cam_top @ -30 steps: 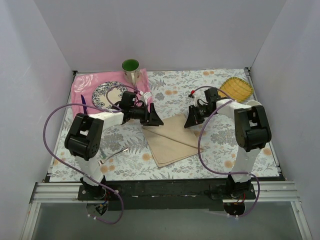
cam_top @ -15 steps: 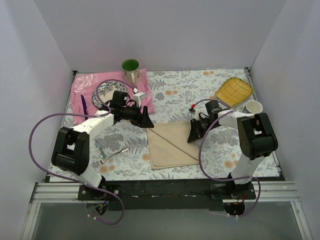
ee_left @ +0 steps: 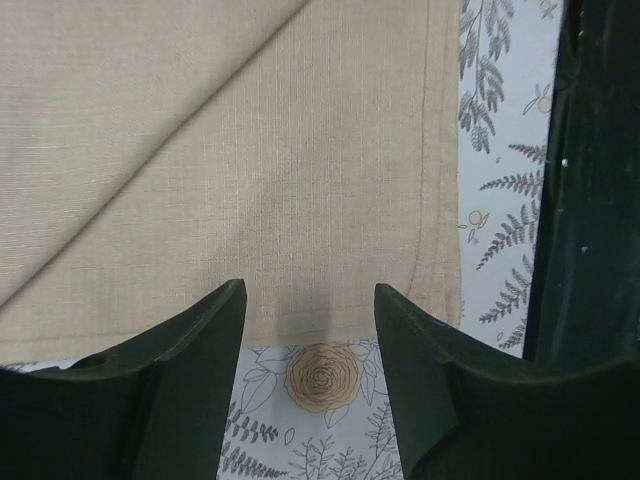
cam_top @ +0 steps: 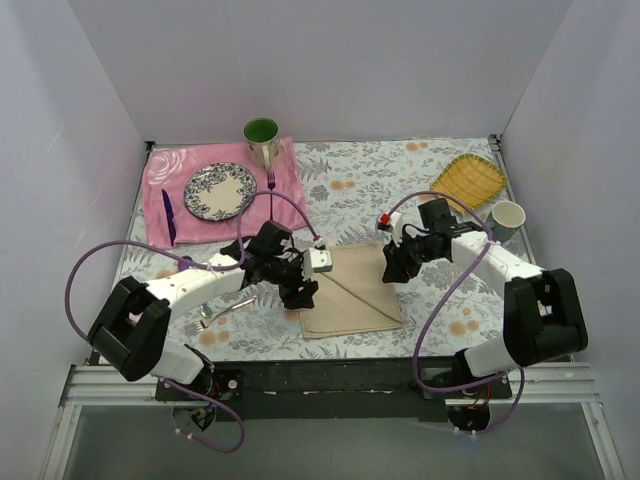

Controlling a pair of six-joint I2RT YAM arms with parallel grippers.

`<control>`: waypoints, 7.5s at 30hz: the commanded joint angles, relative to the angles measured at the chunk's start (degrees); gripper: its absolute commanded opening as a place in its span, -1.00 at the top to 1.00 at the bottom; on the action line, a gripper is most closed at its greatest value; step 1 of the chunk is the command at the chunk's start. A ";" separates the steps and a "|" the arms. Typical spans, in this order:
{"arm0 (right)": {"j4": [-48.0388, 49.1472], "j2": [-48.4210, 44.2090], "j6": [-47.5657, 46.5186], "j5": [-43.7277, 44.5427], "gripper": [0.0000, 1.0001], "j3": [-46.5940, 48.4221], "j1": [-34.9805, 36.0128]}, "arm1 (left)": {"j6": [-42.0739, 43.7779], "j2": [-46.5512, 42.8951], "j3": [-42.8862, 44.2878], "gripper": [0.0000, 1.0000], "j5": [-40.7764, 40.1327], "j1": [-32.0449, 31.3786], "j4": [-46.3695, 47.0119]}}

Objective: Fold the napkin into a case and place the utensils inside
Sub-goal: Smooth out the upper triangle-folded napkin at the center of the board, then pick up the upper triangle-folded napkin from the center of the board.

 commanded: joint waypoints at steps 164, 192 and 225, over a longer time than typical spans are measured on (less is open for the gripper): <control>19.13 -18.90 -15.58 13.85 0.97 -8.85 13.28 | 16.47 -4.85 -28.20 -0.03 -17.40 -10.62 37.11; 20.19 -19.42 -12.50 13.33 0.97 -8.24 12.06 | 3.54 5.08 -28.54 -0.13 -46.75 -23.28 54.61; 14.74 -22.50 -15.84 11.65 0.97 -6.30 11.53 | -2.70 -14.26 -16.17 1.00 -38.84 -17.92 24.73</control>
